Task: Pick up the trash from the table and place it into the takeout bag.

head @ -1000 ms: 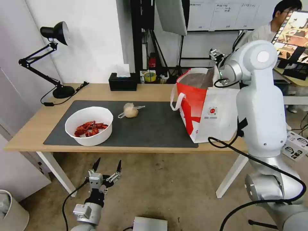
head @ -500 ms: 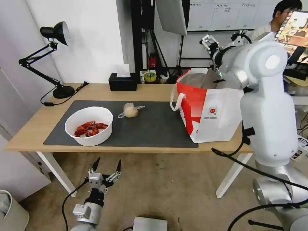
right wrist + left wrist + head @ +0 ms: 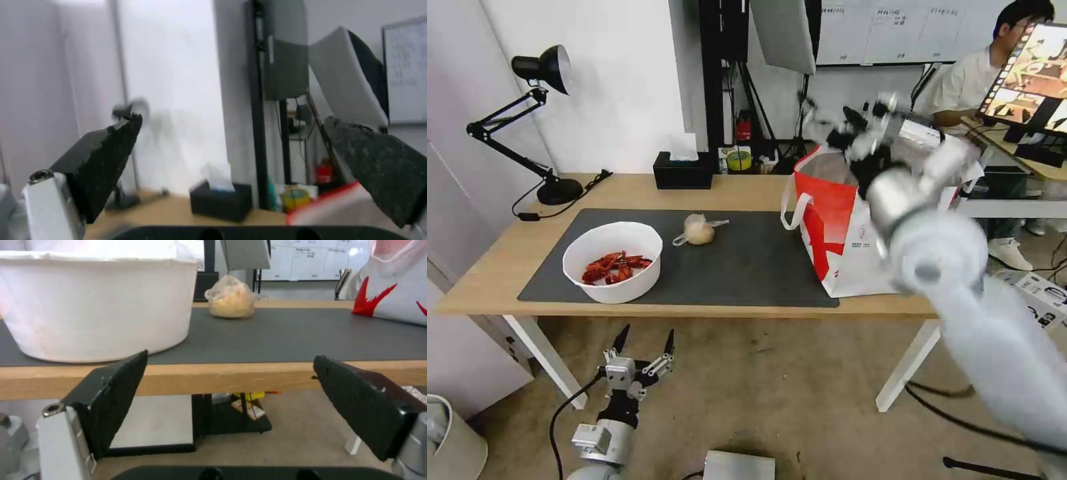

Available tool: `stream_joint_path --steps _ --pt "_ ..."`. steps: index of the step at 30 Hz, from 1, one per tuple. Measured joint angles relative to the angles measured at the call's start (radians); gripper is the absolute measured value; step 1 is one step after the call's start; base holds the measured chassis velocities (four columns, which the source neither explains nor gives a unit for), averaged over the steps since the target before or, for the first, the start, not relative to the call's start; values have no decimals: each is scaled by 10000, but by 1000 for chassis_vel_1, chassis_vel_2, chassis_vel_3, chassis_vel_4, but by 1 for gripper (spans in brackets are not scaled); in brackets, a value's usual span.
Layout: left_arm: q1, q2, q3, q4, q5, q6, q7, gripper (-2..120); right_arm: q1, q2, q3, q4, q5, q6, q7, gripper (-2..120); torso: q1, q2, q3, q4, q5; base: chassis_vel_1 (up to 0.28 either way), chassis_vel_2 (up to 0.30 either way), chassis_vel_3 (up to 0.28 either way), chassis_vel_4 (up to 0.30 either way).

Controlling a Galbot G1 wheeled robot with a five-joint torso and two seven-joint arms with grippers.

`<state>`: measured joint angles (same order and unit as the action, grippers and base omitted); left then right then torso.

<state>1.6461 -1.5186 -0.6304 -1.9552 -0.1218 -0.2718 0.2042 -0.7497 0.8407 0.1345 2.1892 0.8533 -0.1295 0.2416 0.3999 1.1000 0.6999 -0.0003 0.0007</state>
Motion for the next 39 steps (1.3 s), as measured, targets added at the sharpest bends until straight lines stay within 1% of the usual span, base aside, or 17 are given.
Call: stream_joint_path --steps 2,3,5,6,8,9,12,13,15,16,19,20,22,26,30,33,39 --pt "-48 -46 16 39 -9 -45 2 100 -803 -408 210 167 -1050 411 -327 100 0 1 0 3 -12 0 0 0 0" --pt "-48 -46 16 39 -9 -45 2 100 -803 -408 210 167 -1050 411 -327 100 0 1 0 3 -12 0 0 0 0" --pt "-96 -53 12 42 -13 -63 -10 100 -1823 -572 696 343 -2055 819 -519 100 0 1 0 2 -3 0 0 0 0" --pt "-96 -53 12 42 -13 -63 -10 100 -1823 -572 696 343 -2055 819 -519 100 0 1 0 2 -3 0 0 0 0" --pt "-110 -62 20 38 -14 -63 -8 100 -2877 -590 1200 477 -2847 1261 -580 100 0 1 0 4 -7 0 0 0 0" --pt "-110 -62 20 38 -14 -63 -8 100 -2877 -590 1200 477 -2847 1261 -580 100 0 1 0 4 -7 0 0 0 0" --pt "-93 -86 37 38 -15 -63 -6 100 -4671 -439 2073 440 -4333 2278 -631 100 0 1 0 3 -7 0 0 0 0" --pt "-93 -86 37 38 -15 -63 -6 100 -4671 -439 2073 440 -4333 2278 -631 100 0 1 0 3 -7 0 0 0 0" --pt "-78 -130 56 42 -10 -73 -6 100 -5862 -49 2396 473 -5183 2747 -348 100 -1 1 1 3 -8 0 0 0 0" --pt "-78 -130 56 42 -10 -73 -6 100 -5862 -49 2396 473 -5183 2747 -348 100 -1 1 1 3 -8 0 0 0 0" --pt "-55 -165 63 37 -5 -87 -4 100 -7005 793 2402 225 -6442 3293 359 100 -1 2 0 2 -7 0 0 0 0" --pt "-55 -165 63 37 -5 -87 -4 100 -7005 793 2402 225 -6442 3293 359 100 -1 2 0 2 -7 0 0 0 0" --pt "-48 -184 58 22 -4 -99 -6 100 -7643 1323 2295 -74 -7109 3649 784 100 -1 1 1 4 -6 0 0 0 0" --pt "-58 -197 53 19 -4 -104 -3 100 -8347 1803 2184 -437 -7482 4046 1028 100 -2 1 0 2 -7 0 0 0 0" --pt "-61 -202 44 19 -3 -106 -3 100 -8662 2059 2038 -720 -7619 4326 1163 100 -1 1 0 3 -8 0 0 0 0" --pt "-90 -206 22 21 -4 -107 -3 100 -8879 2371 1695 -1272 -7787 4671 1450 100 -1 0 0 4 -8 0 0 0 0" --pt "-92 -210 -17 83 -5 -115 -3 100 -9032 2533 1279 -1832 -7576 4867 1894 100 1 0 1 3 -7 0 0 0 0"
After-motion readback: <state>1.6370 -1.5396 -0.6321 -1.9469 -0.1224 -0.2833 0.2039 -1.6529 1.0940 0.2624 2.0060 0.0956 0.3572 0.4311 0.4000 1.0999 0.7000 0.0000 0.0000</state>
